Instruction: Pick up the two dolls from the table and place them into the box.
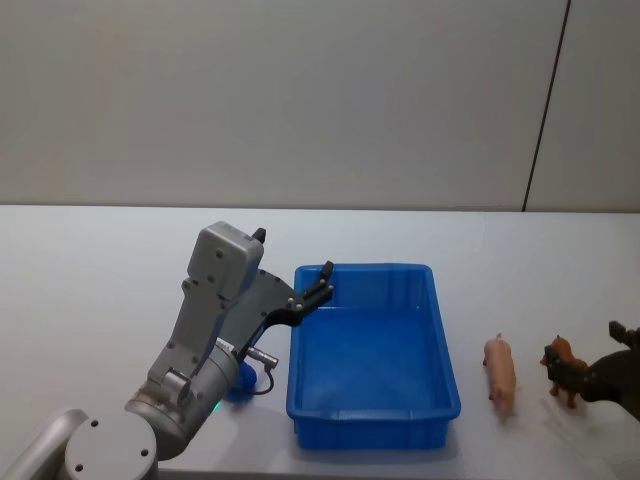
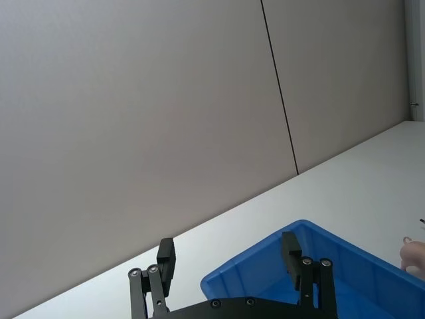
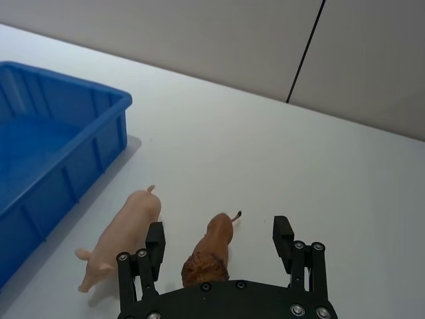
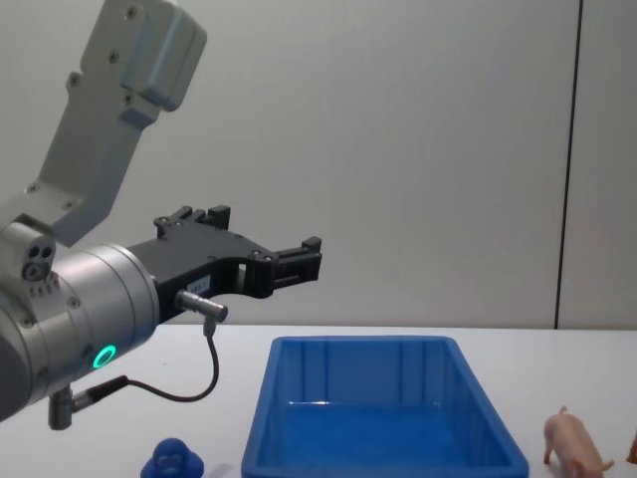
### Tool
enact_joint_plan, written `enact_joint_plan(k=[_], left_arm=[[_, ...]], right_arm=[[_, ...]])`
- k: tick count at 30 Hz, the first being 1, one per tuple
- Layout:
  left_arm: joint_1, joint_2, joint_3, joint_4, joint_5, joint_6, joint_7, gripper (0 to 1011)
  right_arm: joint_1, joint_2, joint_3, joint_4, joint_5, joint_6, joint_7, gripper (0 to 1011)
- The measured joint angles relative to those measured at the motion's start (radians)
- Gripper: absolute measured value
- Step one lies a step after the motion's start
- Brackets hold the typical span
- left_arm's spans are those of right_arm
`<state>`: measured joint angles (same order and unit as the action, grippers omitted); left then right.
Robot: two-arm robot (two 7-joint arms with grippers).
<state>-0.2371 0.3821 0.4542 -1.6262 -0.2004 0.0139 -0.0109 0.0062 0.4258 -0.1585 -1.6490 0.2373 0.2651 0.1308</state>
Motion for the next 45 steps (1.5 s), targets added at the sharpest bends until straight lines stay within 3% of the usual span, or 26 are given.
enact_joint_plan(k=[13,20,23,34,45], left_arm=[[0.000,0.000,0.000,0.000,0.000,0.000,0.000,1002],[0.000,0.000,0.000,0.000,0.000,0.000,0.000,1002],[0.000,0.000,0.000,0.000,0.000,0.000,0.000,1002],[0.000,0.000,0.000,0.000,0.000,0.000,0.000,1002],[0.000,0.000,0.000,0.000,0.000,0.000,0.000,1002]], right_arm=[[0.026,-0.016,-0.014,0.044,-0.026,0.072,0.033,994],[0.041,-0.025,-0.019,0.067,-0.032,0.101,0.043,865],[0.044,-0.028,-0.020,0.073,-0.032,0.109,0.045,740],[0.048,-0.031,-0.020,0.078,-0.033,0.114,0.049,441],[0.045,-0.033,-0.017,0.061,-0.043,0.050,0.033,437]])
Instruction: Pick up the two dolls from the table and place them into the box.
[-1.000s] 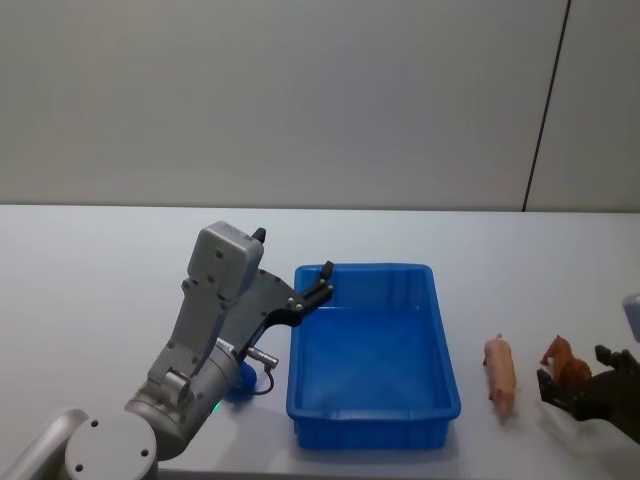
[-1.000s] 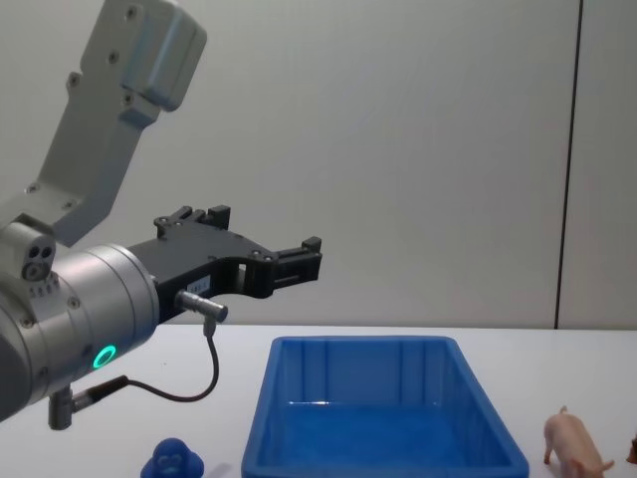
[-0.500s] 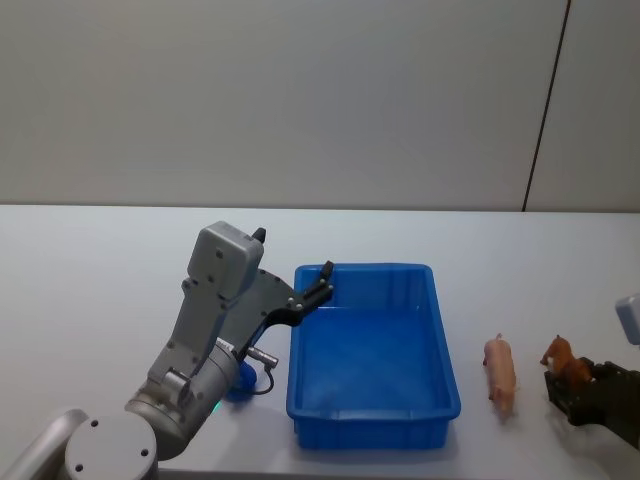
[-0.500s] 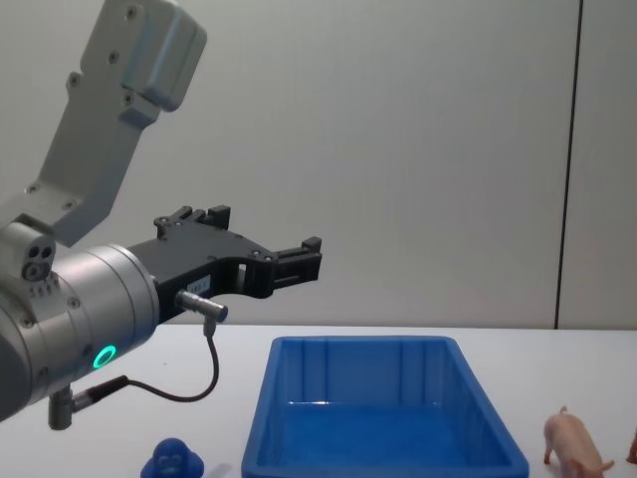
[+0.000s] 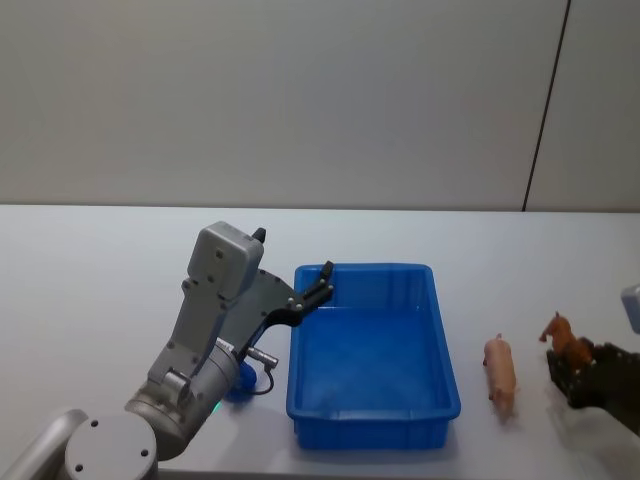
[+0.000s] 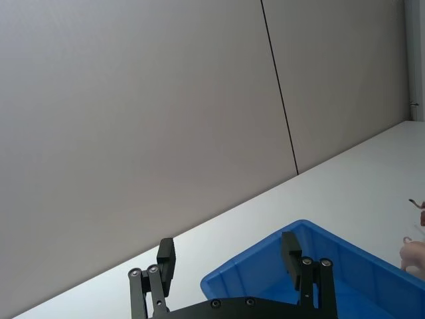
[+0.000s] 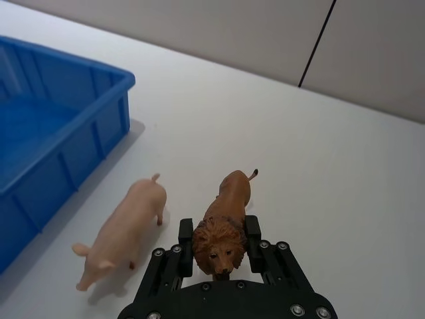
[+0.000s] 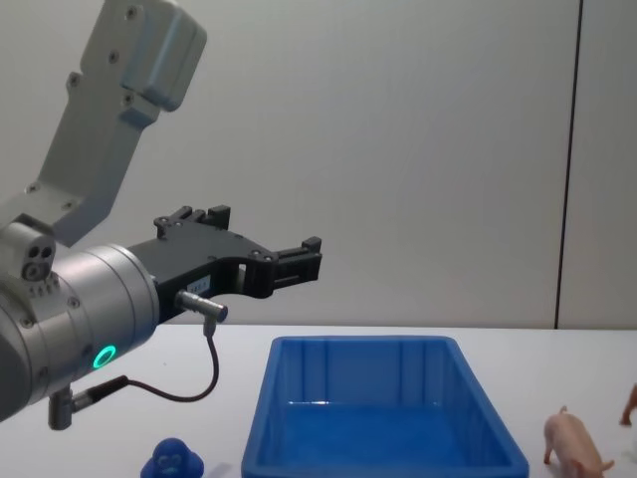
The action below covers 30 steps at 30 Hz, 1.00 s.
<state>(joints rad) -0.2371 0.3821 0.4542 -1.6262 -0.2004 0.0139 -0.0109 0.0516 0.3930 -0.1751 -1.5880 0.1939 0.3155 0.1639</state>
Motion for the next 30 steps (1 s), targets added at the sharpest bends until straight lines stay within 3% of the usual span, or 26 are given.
enact_joint_plan(k=[10,17,24,30], left_arm=[[0.000,0.000,0.000,0.000,0.000,0.000,0.000,1002],[0.000,0.000,0.000,0.000,0.000,0.000,0.000,1002],[0.000,0.000,0.000,0.000,0.000,0.000,0.000,1002],[0.000,0.000,0.000,0.000,0.000,0.000,0.000,1002]], right_arm=[[0.011,-0.010,-0.001,-0.036,-0.016,-0.081,-0.004,437],[0.044,-0.029,-0.013,-0.066,-0.034,-0.127,0.033,437],[0.080,-0.058,-0.033,-0.075,-0.055,-0.133,0.083,436],[0.128,-0.104,-0.067,-0.058,-0.087,-0.093,0.133,437]])
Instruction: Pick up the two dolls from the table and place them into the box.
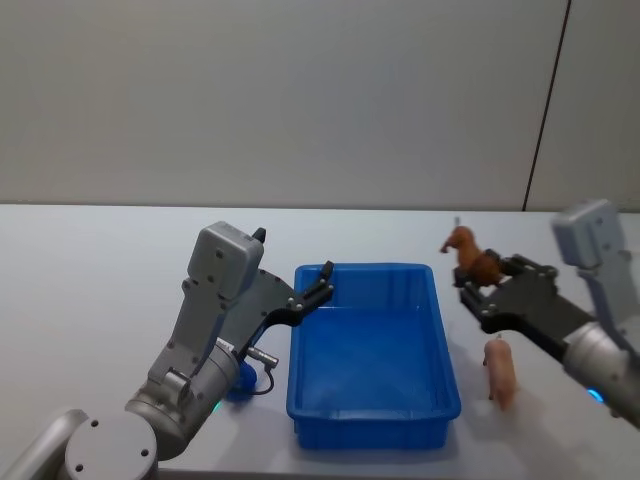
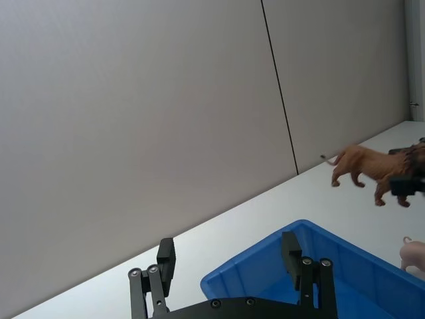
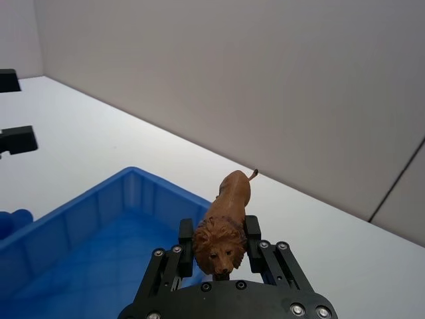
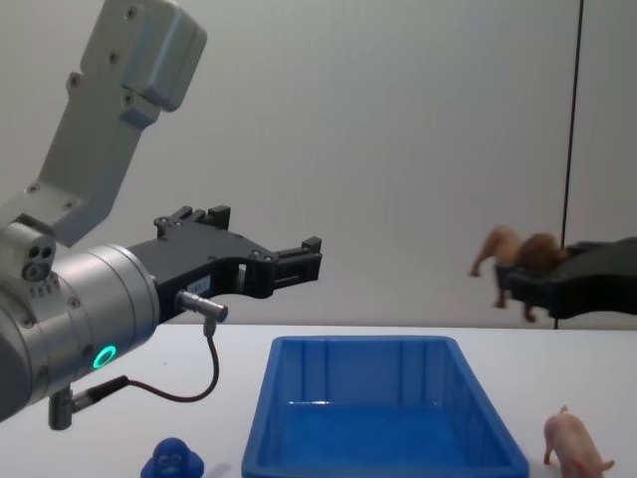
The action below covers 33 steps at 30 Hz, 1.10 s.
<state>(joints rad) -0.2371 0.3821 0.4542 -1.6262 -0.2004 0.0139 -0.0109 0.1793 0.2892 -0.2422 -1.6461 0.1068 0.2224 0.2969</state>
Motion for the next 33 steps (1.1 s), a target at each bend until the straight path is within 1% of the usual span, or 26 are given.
enact_joint_plan(k=[3,4,10,11,12,13,14,16,17,19,21,22,23,26,27,29,30,33], left_arm=[[0.000,0.000,0.000,0.000,0.000,0.000,0.000,1002],[0.000,0.000,0.000,0.000,0.000,0.000,0.000,1002],[0.000,0.000,0.000,0.000,0.000,0.000,0.000,1002],[0.000,0.000,0.000,0.000,0.000,0.000,0.000,1002],[0.000,0.000,0.000,0.000,0.000,0.000,0.000,1002],[0.000,0.000,0.000,0.000,0.000,0.000,0.000,1002],[0.000,0.000,0.000,0.000,0.000,0.000,0.000,1002],[0.000,0.000,0.000,0.000,0.000,0.000,0.000,1002],[0.000,0.000,0.000,0.000,0.000,0.000,0.000,1002],[0.000,0.000,0.000,0.000,0.000,0.000,0.000,1002],[0.000,0.000,0.000,0.000,0.000,0.000,0.000,1002],[0.000,0.000,0.000,0.000,0.000,0.000,0.000,1002],[0.000,0.000,0.000,0.000,0.000,0.000,0.000,1002],[0.000,0.000,0.000,0.000,0.000,0.000,0.000,1002],[0.000,0.000,0.000,0.000,0.000,0.000,0.000,1002],[0.000,0.000,0.000,0.000,0.000,0.000,0.000,1002],[0.000,0.000,0.000,0.000,0.000,0.000,0.000,1002],[0.000,0.000,0.000,0.000,0.000,0.000,0.000,1002]], right_arm=[[0.014,-0.014,-0.010,0.012,-0.011,0.016,0.011,436],[0.025,-0.026,-0.019,0.024,-0.019,0.029,0.018,437],[0.056,-0.061,-0.045,0.066,-0.047,0.066,0.036,437],[0.065,-0.070,-0.052,0.080,-0.054,0.074,0.040,439],[0.068,-0.074,-0.055,0.085,-0.057,0.078,0.042,460],[0.071,-0.078,-0.058,0.090,-0.061,0.083,0.044,460],[0.077,-0.085,-0.064,0.100,-0.066,0.088,0.048,512],[0.082,-0.091,-0.068,0.108,-0.070,0.092,0.052,550],[0.086,-0.097,-0.074,0.116,-0.072,0.096,0.055,606],[0.090,-0.101,-0.077,0.122,-0.075,0.097,0.058,648],[0.094,-0.108,-0.082,0.128,-0.077,0.098,0.060,731],[0.095,-0.109,-0.083,0.130,-0.077,0.098,0.060,747],[0.096,-0.111,-0.085,0.132,-0.078,0.097,0.061,799],[0.098,-0.115,-0.087,0.134,-0.078,0.093,0.061,849],[0.098,-0.115,-0.088,0.134,-0.077,0.089,0.058,908],[0.098,-0.115,-0.088,0.133,-0.075,0.087,0.055,939],[0.097,-0.115,-0.088,0.131,-0.071,0.083,0.050,984],[0.090,-0.109,-0.083,0.120,-0.061,0.077,0.039,1001]])
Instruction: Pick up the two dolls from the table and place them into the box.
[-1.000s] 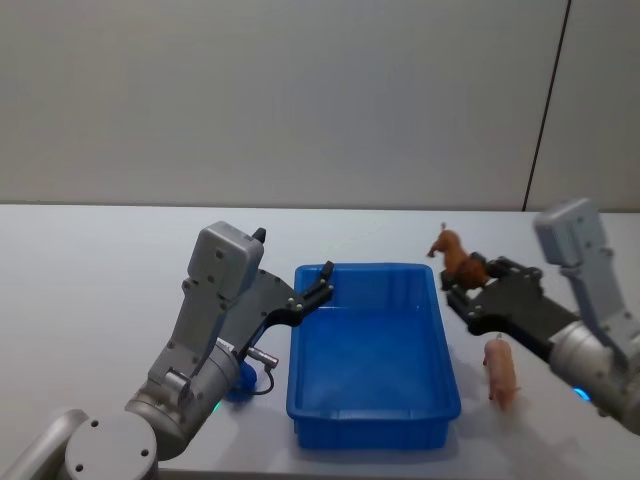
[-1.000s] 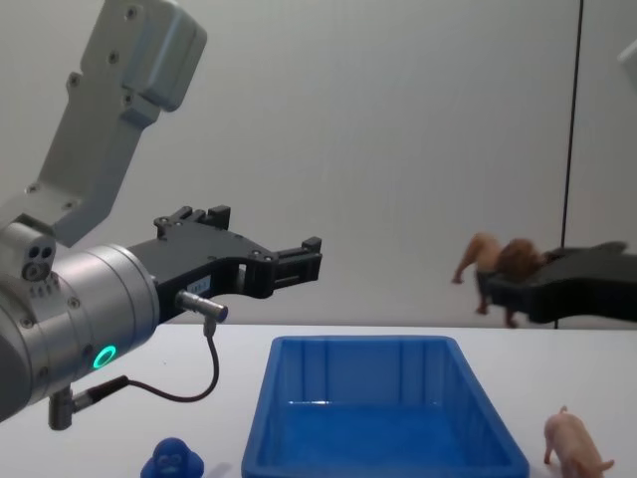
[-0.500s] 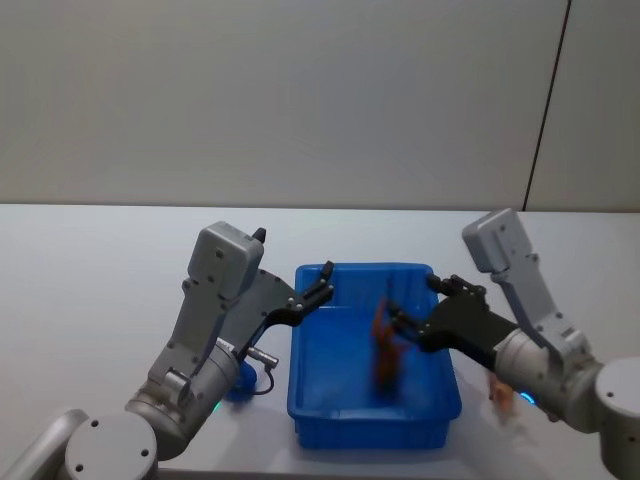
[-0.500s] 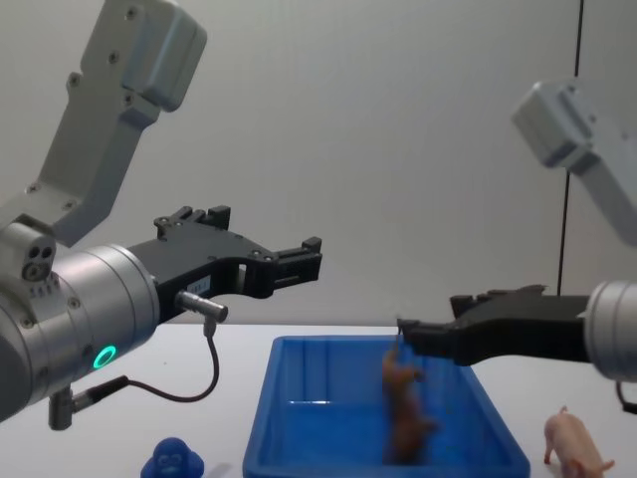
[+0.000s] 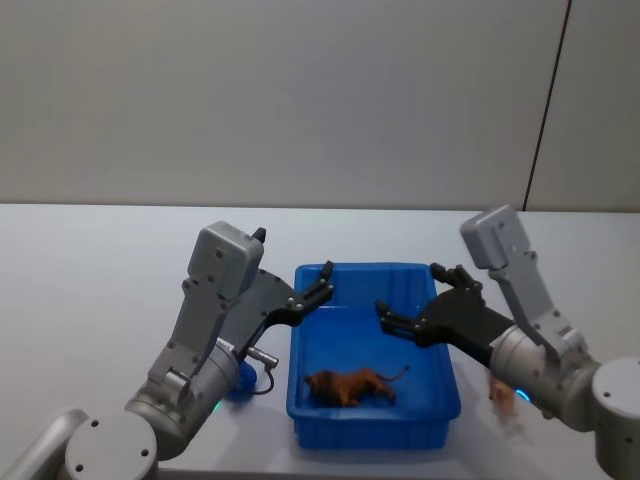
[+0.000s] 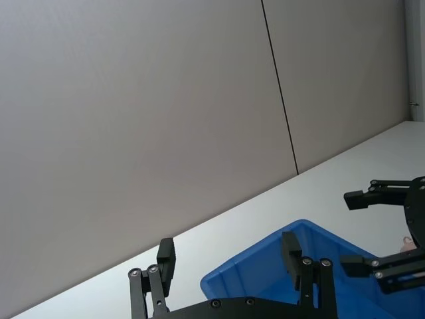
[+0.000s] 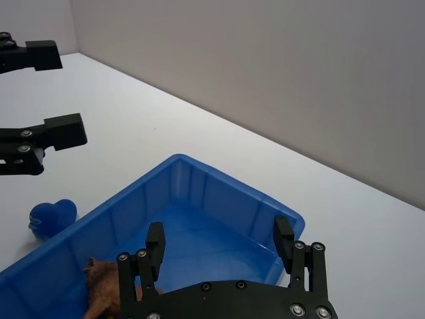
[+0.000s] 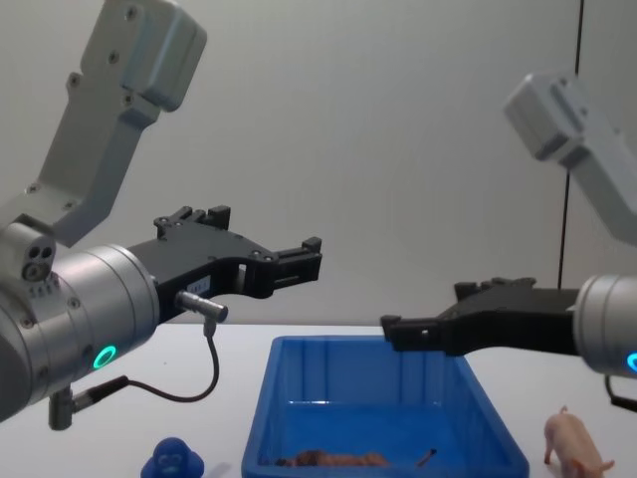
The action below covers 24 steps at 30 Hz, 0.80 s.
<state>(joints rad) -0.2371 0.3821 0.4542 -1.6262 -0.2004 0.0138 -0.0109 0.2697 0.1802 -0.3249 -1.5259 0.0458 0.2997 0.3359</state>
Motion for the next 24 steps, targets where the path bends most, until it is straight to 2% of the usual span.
enact_joint_plan(k=[14,24], left_arm=[[0.000,0.000,0.000,0.000,0.000,0.000,0.000,1002],[0.000,0.000,0.000,0.000,0.000,0.000,0.000,1002]], right_arm=[[-0.070,0.065,0.041,-0.081,0.064,0.004,-0.048,1001],[-0.145,0.126,0.074,-0.142,0.114,0.047,-0.084,1001]])
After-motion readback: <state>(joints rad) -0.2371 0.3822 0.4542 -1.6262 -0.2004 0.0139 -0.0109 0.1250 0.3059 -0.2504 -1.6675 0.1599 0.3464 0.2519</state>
